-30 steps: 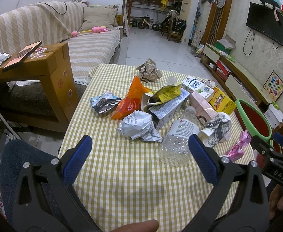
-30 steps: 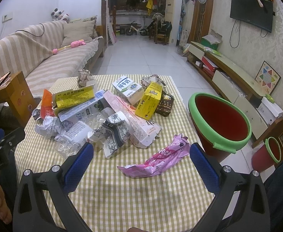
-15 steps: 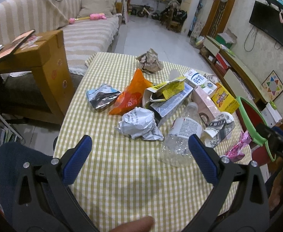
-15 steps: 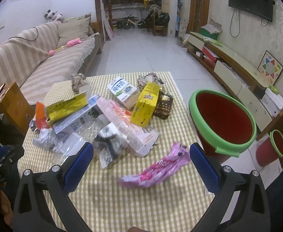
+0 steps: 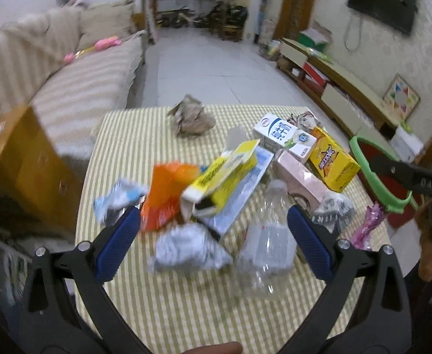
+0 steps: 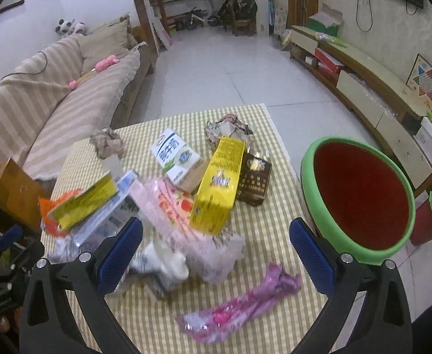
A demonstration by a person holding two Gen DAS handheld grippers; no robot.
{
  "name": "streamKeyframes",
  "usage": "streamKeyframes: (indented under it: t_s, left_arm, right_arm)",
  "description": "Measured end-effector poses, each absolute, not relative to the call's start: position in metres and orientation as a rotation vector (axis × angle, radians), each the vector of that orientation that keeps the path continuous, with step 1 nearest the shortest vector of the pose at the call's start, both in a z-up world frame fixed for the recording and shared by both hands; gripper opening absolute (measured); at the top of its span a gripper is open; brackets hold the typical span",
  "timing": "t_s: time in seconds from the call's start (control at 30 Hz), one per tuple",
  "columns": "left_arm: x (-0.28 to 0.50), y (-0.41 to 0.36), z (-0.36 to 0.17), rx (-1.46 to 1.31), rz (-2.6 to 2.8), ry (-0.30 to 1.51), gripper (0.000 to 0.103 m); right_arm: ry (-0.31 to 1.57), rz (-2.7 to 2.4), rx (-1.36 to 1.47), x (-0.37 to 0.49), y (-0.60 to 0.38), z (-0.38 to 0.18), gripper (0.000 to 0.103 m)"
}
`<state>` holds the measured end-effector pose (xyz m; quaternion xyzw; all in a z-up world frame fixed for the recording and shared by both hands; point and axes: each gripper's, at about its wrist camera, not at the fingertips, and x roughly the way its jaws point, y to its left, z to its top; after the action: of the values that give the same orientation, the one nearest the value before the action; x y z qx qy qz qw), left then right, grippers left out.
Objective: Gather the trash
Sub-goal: 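Grasp the yellow-white carton with the left tool while the right tool grasps the tall yellow juice box, then carry both cartons over the green-rimmed bucket and open both tools to drop them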
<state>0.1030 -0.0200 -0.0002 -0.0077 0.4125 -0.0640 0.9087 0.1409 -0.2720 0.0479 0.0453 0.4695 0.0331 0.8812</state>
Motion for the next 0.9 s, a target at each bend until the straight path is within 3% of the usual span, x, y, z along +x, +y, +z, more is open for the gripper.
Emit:
streamKeyframes:
  t_s: [0.37,0.53,0.63,0.7,0.73,0.8,0.9]
  left_arm:
    - [0.163,-0.038,-0.018,0.151,-0.216,1.008,0.082]
    - [0.178,-0.039,-0.027,0.197,-0.209,1.044,0.068]
    - [0.186,-0.043,-0.032,0.226,-0.229,1.066,0.051]
    - [0.189,-0.044,-0.036,0.242,-0.245,1.083,0.03]
    - [0.19,-0.044,-0.037,0.249,-0.245,1.088,0.025]
    - [0.19,-0.044,-0.039,0.257,-0.249,1.093,0.02]
    - [0.189,-0.042,-0.038,0.248,-0.259,1.093,0.017]
  right_arm:
    - [1.143,0.051,0.122,0.196,-0.282,0.015,0.088]
    - [1.197,0.063,0.13,0.21,-0.282,0.002,0.078]
    - [1.226,0.071,0.144,0.216,-0.284,-0.004,0.071]
    - [1.243,0.083,0.153,0.218,-0.285,-0.009,0.063]
    - [1.253,0.091,0.165,0.219,-0.287,-0.011,0.056]
    - [1.265,0.098,0.173,0.222,-0.287,-0.013,0.042]
    - [1.255,0.111,0.174,0.22,-0.29,-0.011,0.039]
